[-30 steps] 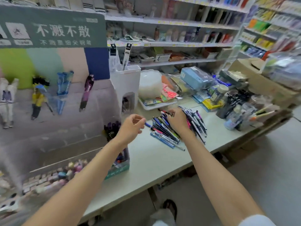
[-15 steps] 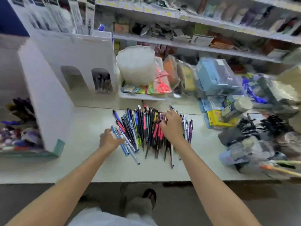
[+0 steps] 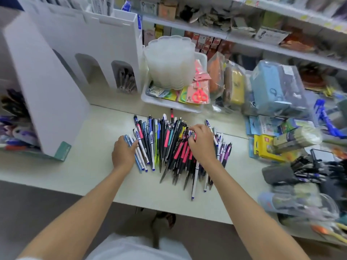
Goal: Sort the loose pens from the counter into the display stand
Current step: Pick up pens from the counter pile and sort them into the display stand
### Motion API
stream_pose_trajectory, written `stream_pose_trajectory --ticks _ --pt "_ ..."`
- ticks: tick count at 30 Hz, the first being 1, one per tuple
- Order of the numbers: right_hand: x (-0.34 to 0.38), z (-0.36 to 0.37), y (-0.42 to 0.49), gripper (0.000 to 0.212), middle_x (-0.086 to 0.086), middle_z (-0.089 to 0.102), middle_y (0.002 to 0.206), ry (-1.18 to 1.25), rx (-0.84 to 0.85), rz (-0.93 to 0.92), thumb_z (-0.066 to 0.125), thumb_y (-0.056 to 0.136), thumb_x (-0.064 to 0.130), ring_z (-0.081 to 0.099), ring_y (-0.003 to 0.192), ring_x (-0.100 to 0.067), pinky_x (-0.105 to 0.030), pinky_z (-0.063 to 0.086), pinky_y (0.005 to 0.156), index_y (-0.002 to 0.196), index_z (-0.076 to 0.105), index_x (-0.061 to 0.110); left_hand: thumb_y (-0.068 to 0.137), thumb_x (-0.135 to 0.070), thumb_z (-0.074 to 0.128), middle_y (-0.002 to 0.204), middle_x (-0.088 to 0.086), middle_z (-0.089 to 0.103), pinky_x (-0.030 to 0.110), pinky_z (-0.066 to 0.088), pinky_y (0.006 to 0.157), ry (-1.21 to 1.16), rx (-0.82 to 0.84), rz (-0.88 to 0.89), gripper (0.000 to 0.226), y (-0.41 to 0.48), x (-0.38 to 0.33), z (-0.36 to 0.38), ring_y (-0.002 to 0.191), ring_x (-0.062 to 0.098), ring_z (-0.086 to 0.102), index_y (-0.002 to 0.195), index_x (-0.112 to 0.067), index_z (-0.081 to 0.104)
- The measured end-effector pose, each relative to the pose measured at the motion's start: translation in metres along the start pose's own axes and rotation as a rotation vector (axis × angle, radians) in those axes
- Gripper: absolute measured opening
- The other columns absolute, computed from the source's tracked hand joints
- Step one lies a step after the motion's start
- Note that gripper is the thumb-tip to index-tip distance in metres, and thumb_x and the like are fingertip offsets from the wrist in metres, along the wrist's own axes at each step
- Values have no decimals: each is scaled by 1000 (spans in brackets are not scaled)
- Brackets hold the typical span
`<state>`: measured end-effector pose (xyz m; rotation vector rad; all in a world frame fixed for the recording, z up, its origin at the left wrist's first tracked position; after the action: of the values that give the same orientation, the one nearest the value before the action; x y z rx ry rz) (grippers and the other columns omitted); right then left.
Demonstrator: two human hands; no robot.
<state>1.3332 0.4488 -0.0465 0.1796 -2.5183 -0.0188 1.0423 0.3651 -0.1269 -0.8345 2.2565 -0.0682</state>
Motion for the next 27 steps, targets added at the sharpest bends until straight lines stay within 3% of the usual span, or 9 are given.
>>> stream_pose_trajectory --ticks 5,7,10,15,18,21,27 --pt "4 15 9 39 -1 50 127 -62 12 -14 54 92 15 39 124 -20 -36 21 112 130 56 17 84 -71 53 133 21 48 45 45 92 19 58 -146 90 -4 -13 22 120 37 50 141 -3 37" --pt "7 23 10 40 -1 48 129 -49 33 -23 51 94 19 37 126 -19 -34 19 112 134 53 18 79 -73 58 145 18 39 46 42 100 2 111 -151 104 -6 -27 35 133 34 40 150 -4 25" --pt "7 30 11 41 0 46 133 -13 39 -16 42 98 32 36 129 -19 -36 19 113 136 49 19 79 -66 66 152 16 33 44 38 107 -41 160 -155 108 -4 -46 52 139 33 35 153 -4 18" --pt "8 46 8 56 0 40 144 -14 84 -36 25 98 47 31 136 -18 -40 17 117 144 37 20 78 -53 74 140 16 49 42 42 104 -63 120 -163 96 2 -49 58 128 34 48 146 -4 29" --pt "8 54 6 57 0 39 147 -58 79 -46 25 98 48 30 138 -17 -42 14 119 147 35 19 75 -46 81 109 7 63 38 50 85 -182 154 -141 66 6 -45 57 103 29 61 119 -8 50" --pt "5 58 5 57 0 38 148 -63 80 -33 25 99 48 28 140 -18 -43 12 119 148 33 21 74 -41 83 100 2 68 35 53 80 -288 227 -119 50 11 -39 56 93 22 64 108 -11 61" --pt "4 52 7 61 -2 37 147 -70 82 -29 21 96 52 28 138 -21 -40 14 118 148 34 21 85 -14 75 84 -4 64 22 45 65 -478 272 -99 16 10 -36 36 76 12 60 94 -13 62"
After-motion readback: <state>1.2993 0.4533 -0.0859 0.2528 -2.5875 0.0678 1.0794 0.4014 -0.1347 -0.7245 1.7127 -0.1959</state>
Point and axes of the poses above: each hand's wrist, its own y-axis towards the middle knuckle, its own z-axis out of the palm, x = y × z, the point moved 10 cm from there along y, towards the middle knuckle
